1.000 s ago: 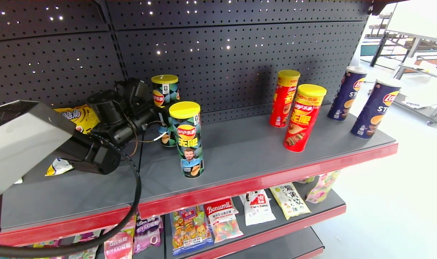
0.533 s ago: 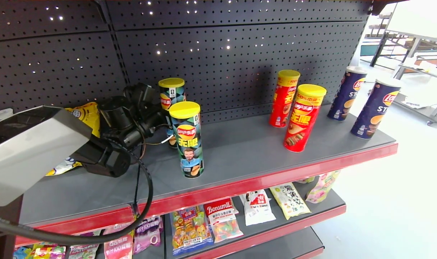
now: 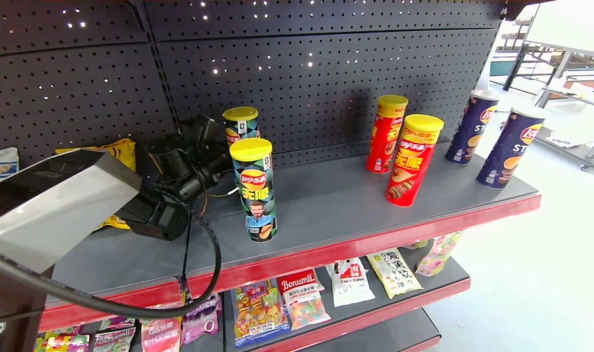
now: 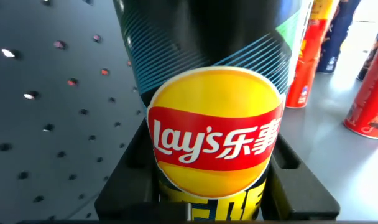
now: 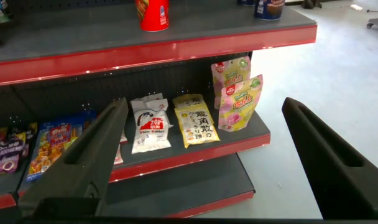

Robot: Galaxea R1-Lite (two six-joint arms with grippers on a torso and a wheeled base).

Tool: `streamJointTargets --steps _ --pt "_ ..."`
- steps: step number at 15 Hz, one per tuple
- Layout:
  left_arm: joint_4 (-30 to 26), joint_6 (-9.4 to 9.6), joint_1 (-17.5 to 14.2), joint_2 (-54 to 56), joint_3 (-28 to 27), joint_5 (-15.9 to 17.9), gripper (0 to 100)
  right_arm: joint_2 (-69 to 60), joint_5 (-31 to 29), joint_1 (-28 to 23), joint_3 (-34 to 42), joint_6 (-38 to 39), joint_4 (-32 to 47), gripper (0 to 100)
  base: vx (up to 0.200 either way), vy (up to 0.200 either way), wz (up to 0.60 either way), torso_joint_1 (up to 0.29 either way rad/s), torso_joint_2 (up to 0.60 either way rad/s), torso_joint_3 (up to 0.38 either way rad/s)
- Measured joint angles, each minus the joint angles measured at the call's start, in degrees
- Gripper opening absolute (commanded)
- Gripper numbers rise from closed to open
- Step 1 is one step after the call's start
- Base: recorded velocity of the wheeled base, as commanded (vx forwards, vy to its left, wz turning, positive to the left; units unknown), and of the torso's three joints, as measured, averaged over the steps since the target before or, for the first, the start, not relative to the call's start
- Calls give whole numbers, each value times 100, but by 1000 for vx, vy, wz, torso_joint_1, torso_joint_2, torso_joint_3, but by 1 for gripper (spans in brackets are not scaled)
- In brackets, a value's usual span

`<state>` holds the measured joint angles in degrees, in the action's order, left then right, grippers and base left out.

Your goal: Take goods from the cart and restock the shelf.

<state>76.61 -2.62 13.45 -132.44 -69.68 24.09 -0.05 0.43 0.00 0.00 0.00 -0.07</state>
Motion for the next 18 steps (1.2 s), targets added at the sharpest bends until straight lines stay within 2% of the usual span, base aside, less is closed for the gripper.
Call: streamJointTargets --steps 10,13,18 --pt "26 28 13 -108 -71 27 0 0 0 0 0 0 0 100 0 0 0 0 0 0" --pt "22 207 9 -183 -134 16 0 0 0 0 0 0 2 100 0 0 0 0 0 0" --pt "17 335 2 -232 -165 -15 0 0 0 0 0 0 0 100 0 0 0 0 0 0"
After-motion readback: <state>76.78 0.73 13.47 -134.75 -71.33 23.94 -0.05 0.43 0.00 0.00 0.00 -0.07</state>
